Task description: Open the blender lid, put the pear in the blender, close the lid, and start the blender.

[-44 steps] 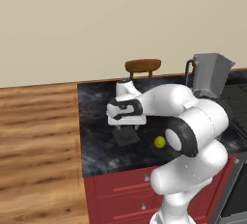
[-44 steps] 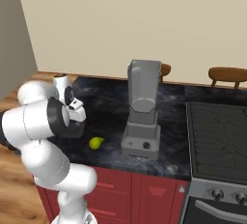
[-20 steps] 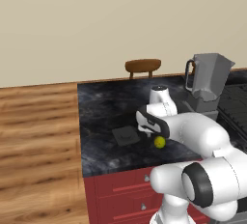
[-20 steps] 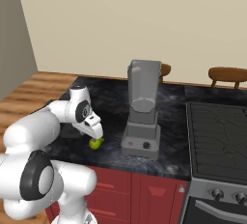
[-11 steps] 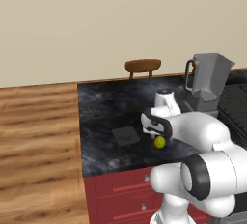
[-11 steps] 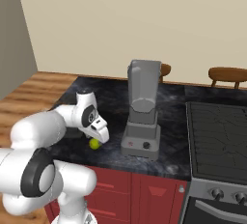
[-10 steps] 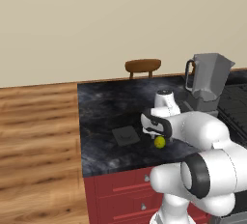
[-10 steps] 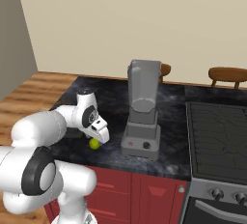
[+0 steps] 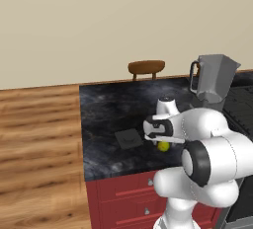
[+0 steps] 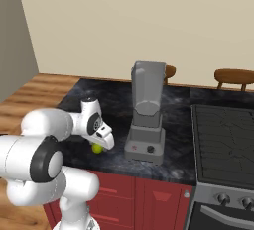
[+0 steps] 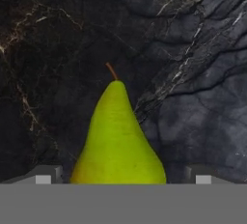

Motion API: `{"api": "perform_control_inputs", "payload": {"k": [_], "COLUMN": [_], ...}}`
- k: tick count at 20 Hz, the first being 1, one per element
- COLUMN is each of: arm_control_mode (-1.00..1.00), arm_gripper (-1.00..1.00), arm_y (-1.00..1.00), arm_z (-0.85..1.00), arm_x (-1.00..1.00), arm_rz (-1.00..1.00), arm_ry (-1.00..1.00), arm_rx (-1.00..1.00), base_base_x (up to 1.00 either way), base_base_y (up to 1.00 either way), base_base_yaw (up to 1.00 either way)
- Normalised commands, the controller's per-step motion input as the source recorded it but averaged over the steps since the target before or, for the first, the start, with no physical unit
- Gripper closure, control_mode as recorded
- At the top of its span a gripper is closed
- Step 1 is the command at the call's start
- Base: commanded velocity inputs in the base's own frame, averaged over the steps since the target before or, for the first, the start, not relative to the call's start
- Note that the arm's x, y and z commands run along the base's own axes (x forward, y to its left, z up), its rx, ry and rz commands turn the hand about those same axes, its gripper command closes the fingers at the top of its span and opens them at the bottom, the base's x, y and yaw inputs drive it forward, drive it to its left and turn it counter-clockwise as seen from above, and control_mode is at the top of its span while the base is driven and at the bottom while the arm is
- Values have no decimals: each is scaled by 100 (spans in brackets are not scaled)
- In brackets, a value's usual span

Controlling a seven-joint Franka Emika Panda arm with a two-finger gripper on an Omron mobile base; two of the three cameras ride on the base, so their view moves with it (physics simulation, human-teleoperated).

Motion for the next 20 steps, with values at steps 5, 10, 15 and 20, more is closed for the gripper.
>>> {"api": "perform_control_inputs", "payload": {"k": [5,10,15,20], "arm_control_mode": [-100,-100,-100,-100], "arm_gripper": [100,100,100,100], "arm_y": [0,0,-7,-36], "arm_z": [-34,-5,71,100], "arm_x": [0,-29,-32,-15], "arm_rz": [6,2,0,0], "arm_ry": [0,-5,-15,-20], "arm_rx": [0,0,0,0], "base_base_x": [0,0,0,0], "base_base_y": [0,0,0,0], "base_base_yaw": [0,0,0,0]}}
